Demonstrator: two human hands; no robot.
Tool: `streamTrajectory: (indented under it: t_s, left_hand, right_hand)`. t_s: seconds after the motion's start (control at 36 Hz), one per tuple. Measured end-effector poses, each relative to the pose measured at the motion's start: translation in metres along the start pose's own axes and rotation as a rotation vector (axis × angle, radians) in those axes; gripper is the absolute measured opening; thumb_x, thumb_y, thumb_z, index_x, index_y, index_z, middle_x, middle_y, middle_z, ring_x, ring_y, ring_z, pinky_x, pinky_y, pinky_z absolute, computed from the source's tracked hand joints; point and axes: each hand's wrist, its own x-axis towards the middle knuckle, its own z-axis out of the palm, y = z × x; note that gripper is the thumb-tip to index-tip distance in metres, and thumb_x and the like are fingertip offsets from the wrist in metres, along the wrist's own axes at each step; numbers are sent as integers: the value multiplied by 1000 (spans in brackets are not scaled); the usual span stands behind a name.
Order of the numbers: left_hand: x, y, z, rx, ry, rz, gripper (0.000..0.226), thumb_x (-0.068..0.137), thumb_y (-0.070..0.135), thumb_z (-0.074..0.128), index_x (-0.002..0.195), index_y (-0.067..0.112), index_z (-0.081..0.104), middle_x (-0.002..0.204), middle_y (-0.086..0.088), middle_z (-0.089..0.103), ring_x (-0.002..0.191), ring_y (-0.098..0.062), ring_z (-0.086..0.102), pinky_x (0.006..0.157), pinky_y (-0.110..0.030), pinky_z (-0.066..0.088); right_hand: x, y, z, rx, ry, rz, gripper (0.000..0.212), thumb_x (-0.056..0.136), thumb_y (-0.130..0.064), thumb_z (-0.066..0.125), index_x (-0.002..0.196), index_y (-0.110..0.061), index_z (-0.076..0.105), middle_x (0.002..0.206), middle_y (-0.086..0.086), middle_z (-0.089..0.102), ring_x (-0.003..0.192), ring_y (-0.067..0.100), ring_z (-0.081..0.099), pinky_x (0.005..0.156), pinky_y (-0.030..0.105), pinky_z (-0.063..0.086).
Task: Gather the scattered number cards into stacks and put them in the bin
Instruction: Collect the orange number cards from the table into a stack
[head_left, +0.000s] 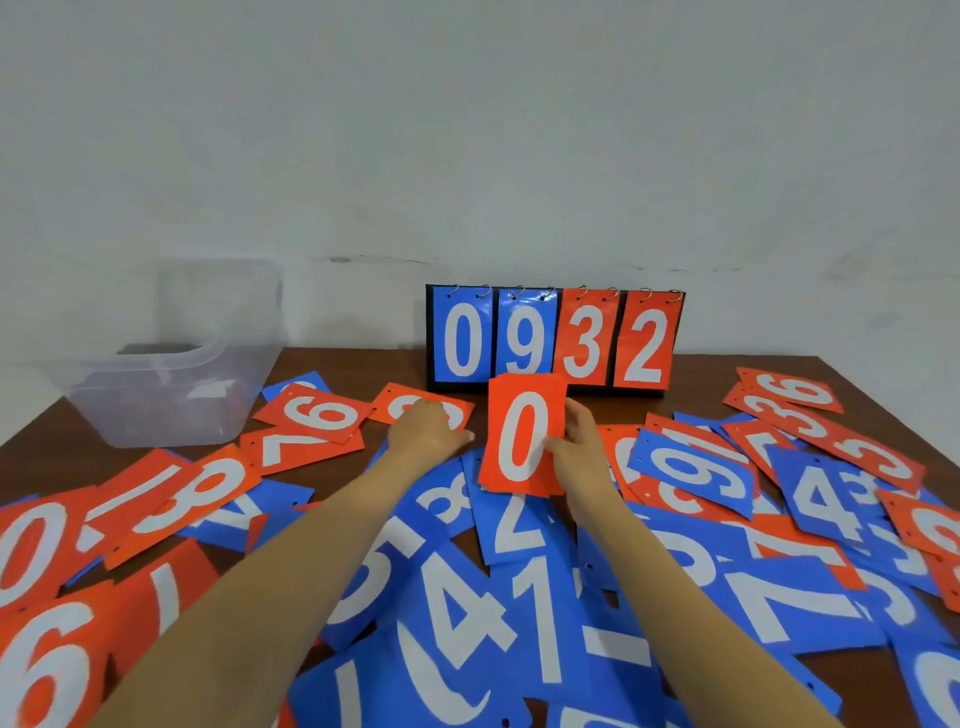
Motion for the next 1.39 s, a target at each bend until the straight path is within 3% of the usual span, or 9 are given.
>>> streamTrajectory:
  t_s: [0.14,0.25,0.33,0.44,0.64,0.81,0.92,1.11,1.39]
  left_hand:
    - [2,6,2,130,51,90,31,91,39,54,77,11,52,75,-2,51,77,-21,55,57,-27,39]
    - [-3,8,2,57,72,142,35,92,21,48,59,11,41,58,-3,42,64,-23,49,49,-28,30]
    - [-6,8,-11,-157,160,129,25,94,15,46,83,2,64,70,-9,57,58,-21,51,48,-27,32]
    - [-24,10,-34,-311,279,108,19,95,21,54,101,8,67,83,-4,63,58,-7,49,47,-16,32]
    - [-92,21,-51,-496,414,231,21,95,18,54,113,12,62,111,-6,67,98,-15,63,67,-10,44]
    - [-152,25,-43,-492,354,478,21,95,13,52,111,16,65,102,4,68,80,-2,58,69,-2,41]
    - [-178,16,-37,-482,188,546,18,95,12,53,107,17,67,125,6,61,117,-6,53,87,3,34]
    - [-205,0,-36,-415,64,626,12,91,14,60,94,25,62,138,9,49,129,-6,42,96,-11,31]
    - [-215,-12,-46,-410,41,674,24,86,4,60,93,27,58,137,4,52,136,-12,37,109,-28,32]
  right_hand:
    - [3,5,-4,-12,21,18,45,97,-6,47,138,-23,37,136,1,51,104,9,51,78,25,49]
    - [-4,6,-7,-3,39,33,53,97,-6,47,143,-26,29,139,2,47,110,14,52,78,26,49]
    - [-11,3,-11,-13,43,18,64,98,-6,46,149,-30,15,141,4,45,113,16,52,82,31,49]
    - [-23,2,-15,-11,39,45,63,98,-2,42,148,-31,16,140,6,45,114,19,53,81,34,50]
    - [-51,-6,-20,-20,23,142,61,98,-2,43,146,-33,22,141,7,45,123,28,51,92,46,50]
    - [-85,-24,-24,13,41,187,53,99,-7,42,145,-29,26,136,10,49,116,28,55,82,42,52]
    - [-105,-35,-27,78,34,154,48,98,-8,45,140,-28,33,126,7,55,98,21,59,77,40,54]
    - [-135,-47,-24,100,4,106,42,99,-6,38,138,-23,37,113,4,53,80,16,59,59,30,53]
    - [-152,-54,0,104,-75,38,45,97,-1,38,139,-18,37,133,8,50,100,21,55,75,35,52]
